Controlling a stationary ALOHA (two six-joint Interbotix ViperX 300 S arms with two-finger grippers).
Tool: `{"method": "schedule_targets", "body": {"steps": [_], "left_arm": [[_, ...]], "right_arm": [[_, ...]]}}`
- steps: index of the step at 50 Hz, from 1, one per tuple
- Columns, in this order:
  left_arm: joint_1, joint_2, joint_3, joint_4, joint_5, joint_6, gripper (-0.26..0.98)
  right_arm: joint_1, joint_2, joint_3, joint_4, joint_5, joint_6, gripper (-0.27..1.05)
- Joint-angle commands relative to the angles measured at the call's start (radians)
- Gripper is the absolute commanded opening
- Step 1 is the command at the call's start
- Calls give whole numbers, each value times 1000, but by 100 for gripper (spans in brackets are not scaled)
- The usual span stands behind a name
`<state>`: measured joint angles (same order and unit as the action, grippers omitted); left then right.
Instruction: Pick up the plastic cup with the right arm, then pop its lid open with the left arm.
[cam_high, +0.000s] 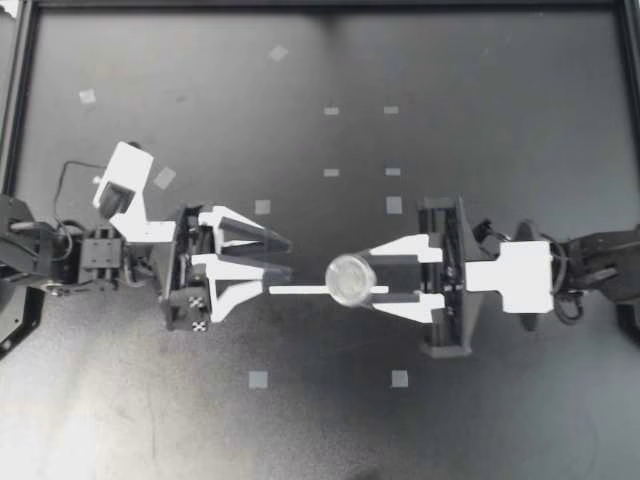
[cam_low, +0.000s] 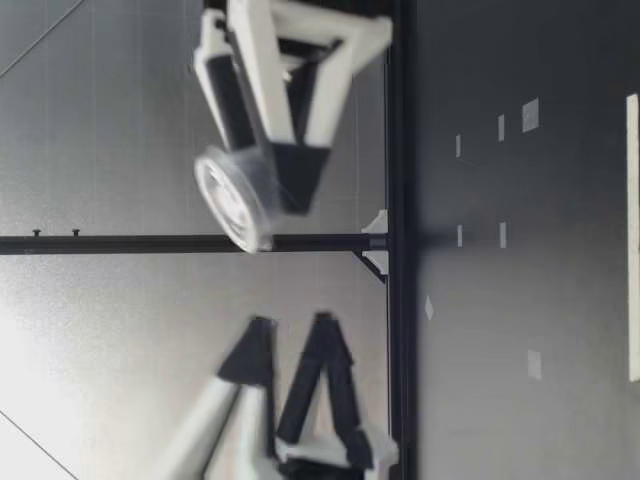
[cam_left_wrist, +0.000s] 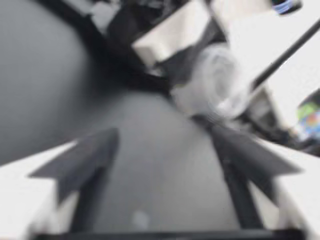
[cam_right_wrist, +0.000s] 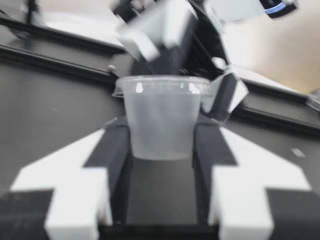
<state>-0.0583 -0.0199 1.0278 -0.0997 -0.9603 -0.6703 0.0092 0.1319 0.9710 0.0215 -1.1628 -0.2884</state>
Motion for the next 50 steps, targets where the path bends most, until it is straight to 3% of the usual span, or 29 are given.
{"method": "schedule_targets", "body": {"steps": [1,11,36,50], "left_arm": [[2,-3,-40,9,-9,-57,79],[2,12,-55,41,-17,-103,75],[-18,31,-92,55,-20,-121,75],[-34,-2,-87,63,-21,-118,75]], "right_arm": [[-20,15,-25,12,-28,-2,38],[-26,43,-28,14,-46,-2,38],[-38,109,-89,15,0,-2,37],[-72,117,-25,52,41,18,37]]}}
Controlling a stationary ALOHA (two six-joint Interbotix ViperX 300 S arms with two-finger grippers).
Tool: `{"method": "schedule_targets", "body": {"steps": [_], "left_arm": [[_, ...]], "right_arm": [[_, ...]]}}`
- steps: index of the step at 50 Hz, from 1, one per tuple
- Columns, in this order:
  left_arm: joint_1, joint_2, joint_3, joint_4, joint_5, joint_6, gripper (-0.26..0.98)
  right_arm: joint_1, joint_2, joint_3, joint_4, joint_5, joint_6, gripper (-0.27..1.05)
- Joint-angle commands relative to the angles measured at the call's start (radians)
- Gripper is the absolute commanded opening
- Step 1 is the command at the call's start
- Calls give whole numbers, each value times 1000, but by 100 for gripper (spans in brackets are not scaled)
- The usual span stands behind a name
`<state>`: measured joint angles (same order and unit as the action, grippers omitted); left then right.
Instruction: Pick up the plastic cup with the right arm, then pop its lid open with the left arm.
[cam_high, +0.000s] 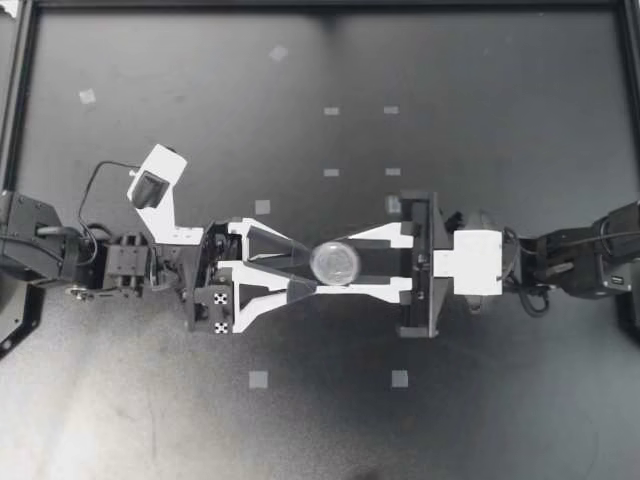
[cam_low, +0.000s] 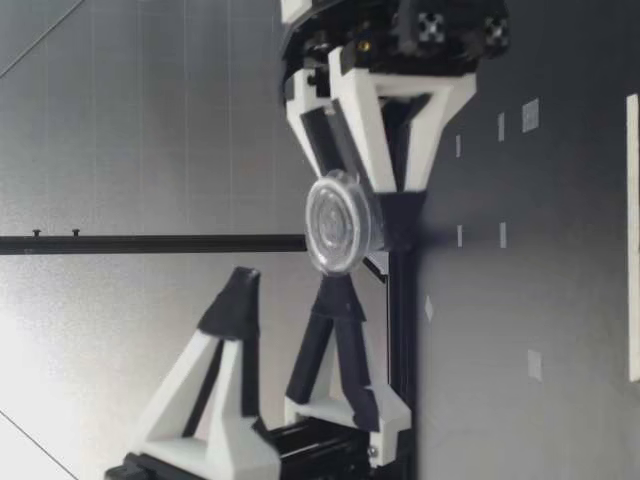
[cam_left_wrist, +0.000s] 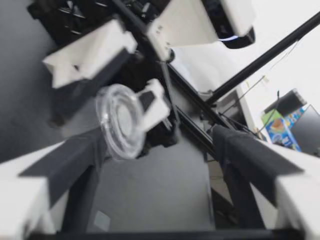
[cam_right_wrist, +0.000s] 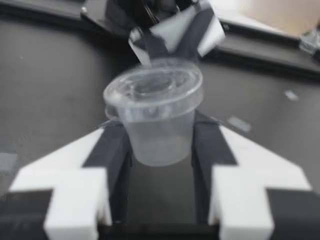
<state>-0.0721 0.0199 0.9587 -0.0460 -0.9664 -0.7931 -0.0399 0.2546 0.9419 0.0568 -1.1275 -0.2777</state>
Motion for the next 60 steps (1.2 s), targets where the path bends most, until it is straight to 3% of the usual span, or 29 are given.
{"method": "schedule_targets", "body": {"steps": [1,17,34,60], "left_arm": [[-20,-43,-18,9,-15,5,75],[-20,-48,-3,12,-20,78,75],[-20,-84,43,6,48,606,75],[-20,-63,37,-26,52,752,75]], "right_arm": [[-25,-3,5,17,9,14,37],[-25,-18,5,15,66,92,37],[26,-178,21,-63,107,318,37],[66,-164,26,-81,44,376,37]]}}
